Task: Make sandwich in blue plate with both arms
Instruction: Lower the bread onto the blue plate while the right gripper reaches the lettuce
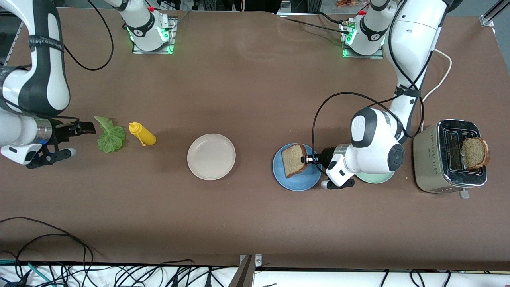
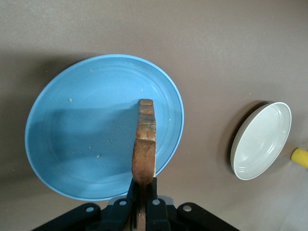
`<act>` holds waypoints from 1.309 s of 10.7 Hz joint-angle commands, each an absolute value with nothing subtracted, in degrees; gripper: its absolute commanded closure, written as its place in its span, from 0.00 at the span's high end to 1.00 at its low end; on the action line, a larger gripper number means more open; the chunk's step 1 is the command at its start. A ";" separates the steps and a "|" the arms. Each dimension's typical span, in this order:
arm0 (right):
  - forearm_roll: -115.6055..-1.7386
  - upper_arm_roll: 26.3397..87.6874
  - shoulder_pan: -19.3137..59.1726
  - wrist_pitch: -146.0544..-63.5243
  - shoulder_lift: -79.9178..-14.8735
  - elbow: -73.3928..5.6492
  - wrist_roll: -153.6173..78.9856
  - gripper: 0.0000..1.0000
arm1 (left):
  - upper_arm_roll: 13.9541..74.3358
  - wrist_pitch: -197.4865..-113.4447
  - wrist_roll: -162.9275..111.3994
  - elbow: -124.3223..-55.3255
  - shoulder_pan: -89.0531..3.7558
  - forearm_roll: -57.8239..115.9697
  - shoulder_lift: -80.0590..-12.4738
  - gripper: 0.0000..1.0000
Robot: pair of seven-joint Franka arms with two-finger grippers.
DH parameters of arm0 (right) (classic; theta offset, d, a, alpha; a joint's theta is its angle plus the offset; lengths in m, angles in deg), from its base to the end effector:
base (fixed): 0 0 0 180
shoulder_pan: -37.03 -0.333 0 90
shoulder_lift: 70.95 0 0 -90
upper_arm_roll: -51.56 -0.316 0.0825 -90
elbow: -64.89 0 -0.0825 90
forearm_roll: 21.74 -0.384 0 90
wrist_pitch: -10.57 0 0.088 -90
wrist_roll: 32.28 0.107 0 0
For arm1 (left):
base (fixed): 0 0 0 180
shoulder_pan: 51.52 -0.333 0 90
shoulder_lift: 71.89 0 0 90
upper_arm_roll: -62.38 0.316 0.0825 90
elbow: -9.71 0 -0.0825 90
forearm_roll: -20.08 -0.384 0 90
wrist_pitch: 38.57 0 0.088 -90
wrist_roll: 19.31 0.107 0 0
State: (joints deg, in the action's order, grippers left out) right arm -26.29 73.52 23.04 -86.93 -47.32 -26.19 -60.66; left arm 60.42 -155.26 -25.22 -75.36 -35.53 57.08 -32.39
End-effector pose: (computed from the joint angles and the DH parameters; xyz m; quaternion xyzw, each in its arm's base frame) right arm 0.6347 -0.0534 0.3913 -0.9756 -0.1694 0.1397 0.0056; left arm 0.6633 -0.2461 0.2666 0.9545 0.0648 -0.1229 0.2639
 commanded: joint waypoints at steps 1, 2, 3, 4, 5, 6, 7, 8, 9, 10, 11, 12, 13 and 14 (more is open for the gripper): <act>-25.78 73.19 24.20 -92.77 -46.69 -31.77 -67.69 1.00 | 60.80 -155.54 -25.20 -73.78 -35.00 58.93 -31.20 0.00; -25.78 73.19 24.20 -94.62 -46.69 -34.06 -69.18 1.00 | 60.71 -156.59 -25.20 -73.78 -35.00 59.02 -30.93 0.00; -25.78 73.19 24.20 -97.42 -46.69 -36.51 -70.59 1.00 | 60.71 -157.13 -25.20 -73.78 -34.91 59.97 -30.58 0.00; -25.78 73.19 24.20 -100.23 -46.69 -38.89 -71.30 1.00 | 60.71 -157.22 -25.03 -73.70 -34.91 61.90 -30.41 0.00; -25.78 73.19 24.20 -102.61 -46.69 -41.44 -71.48 1.00 | 60.71 -157.91 -24.59 -73.78 -34.91 62.61 -30.32 0.00; -25.78 73.19 24.20 -105.94 -46.60 -44.33 -73.22 1.00 | 60.71 -158.10 -24.33 -73.78 -34.91 62.62 -29.97 0.00; -25.78 73.19 24.20 -111.20 -46.60 -47.75 -75.94 1.00 | 60.71 -158.27 -24.06 -73.78 -34.91 62.62 -29.70 0.00; -25.78 73.19 24.28 -114.99 -46.08 -50.14 -77.88 1.00 | 60.80 -158.36 -21.62 -73.87 -35.17 62.53 -29.44 0.00; -25.78 73.19 25.15 -115.90 -44.68 -50.42 -78.77 1.00 | 61.06 -158.36 -14.20 -74.13 -35.87 62.62 -29.09 0.00; -25.87 73.10 25.68 -116.43 -43.10 -50.43 -80.52 1.00 | 61.76 -158.36 -10.13 -74.31 -36.75 63.23 -28.65 0.00; -26.13 73.10 25.86 -117.74 -41.61 -50.43 -82.19 1.00 | 61.85 -158.36 -9.82 -74.40 -36.84 63.93 -28.38 0.00; -26.13 73.10 26.30 -118.54 -40.81 -50.43 -82.99 1.00 | 61.86 -158.36 -9.56 -74.40 -36.85 63.94 -28.12 0.00; -26.05 73.10 26.31 -118.54 -40.45 -50.43 -83.00 1.00 | 61.86 -158.36 -9.38 -74.40 -36.93 63.94 -28.03 0.26; -26.13 73.01 26.48 -118.63 -40.10 -50.51 -83.00 1.00 | 62.03 -158.45 -9.12 -74.57 -37.02 63.94 -28.03 0.99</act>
State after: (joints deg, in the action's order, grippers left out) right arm -26.29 73.54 25.60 -117.68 -40.65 -50.27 -81.56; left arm 61.64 -158.13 -11.40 -75.30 -37.20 61.78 -28.62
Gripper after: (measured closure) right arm 0.000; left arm 0.872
